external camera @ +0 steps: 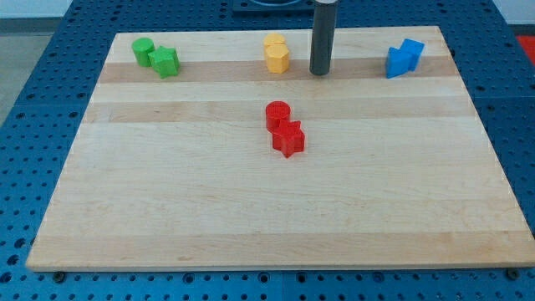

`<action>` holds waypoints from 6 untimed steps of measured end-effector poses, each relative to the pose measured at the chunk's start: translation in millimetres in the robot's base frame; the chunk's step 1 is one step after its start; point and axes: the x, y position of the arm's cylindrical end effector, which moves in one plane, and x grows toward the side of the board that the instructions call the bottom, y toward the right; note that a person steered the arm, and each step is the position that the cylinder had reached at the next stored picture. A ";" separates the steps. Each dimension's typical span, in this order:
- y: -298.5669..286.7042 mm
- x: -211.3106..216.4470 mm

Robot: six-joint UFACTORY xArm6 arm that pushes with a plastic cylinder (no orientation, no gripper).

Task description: Move your arm to the right of the yellow heart

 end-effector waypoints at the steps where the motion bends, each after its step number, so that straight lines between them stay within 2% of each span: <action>1: 0.0 -0.9; 6: 0.3 -8.7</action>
